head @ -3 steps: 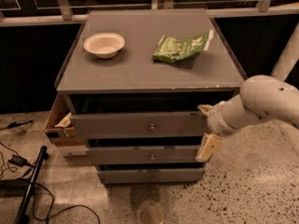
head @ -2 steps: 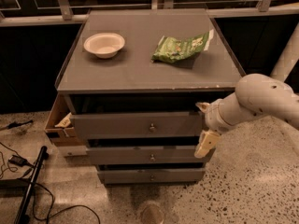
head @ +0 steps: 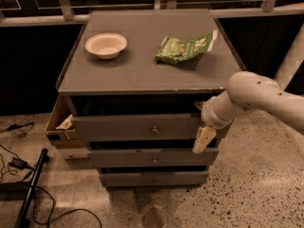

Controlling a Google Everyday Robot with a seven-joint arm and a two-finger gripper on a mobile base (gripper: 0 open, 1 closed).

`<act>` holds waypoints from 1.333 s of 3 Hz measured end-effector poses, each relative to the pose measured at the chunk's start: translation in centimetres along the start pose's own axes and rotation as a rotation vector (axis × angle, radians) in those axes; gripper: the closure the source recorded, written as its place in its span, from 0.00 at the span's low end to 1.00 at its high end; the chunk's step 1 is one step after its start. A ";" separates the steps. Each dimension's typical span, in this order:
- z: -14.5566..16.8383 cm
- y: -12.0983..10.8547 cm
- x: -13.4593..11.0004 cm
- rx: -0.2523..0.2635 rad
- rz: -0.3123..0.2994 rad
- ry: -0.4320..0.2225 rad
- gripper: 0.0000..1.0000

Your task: Open top drawer

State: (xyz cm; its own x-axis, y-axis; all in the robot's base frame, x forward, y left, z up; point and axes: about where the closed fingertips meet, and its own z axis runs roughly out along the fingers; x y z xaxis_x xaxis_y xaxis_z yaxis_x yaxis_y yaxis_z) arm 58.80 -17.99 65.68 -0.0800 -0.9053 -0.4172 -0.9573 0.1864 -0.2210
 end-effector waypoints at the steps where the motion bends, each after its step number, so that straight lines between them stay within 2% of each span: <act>1: 2.7 -1.1 0.1 -0.036 0.000 0.009 0.00; 2: 2.7 -1.1 0.1 -0.038 0.000 0.009 0.00; 4: 2.2 0.1 1.0 -0.129 0.048 0.023 0.00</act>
Offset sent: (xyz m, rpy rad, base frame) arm 0.0281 0.0092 -0.0287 -0.0108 0.0465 0.0162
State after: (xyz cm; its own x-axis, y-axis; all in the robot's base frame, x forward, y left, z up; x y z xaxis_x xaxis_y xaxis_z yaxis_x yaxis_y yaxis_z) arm 59.26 -18.07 63.30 -0.1318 -0.9050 -0.4044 -0.9798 0.1809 -0.0854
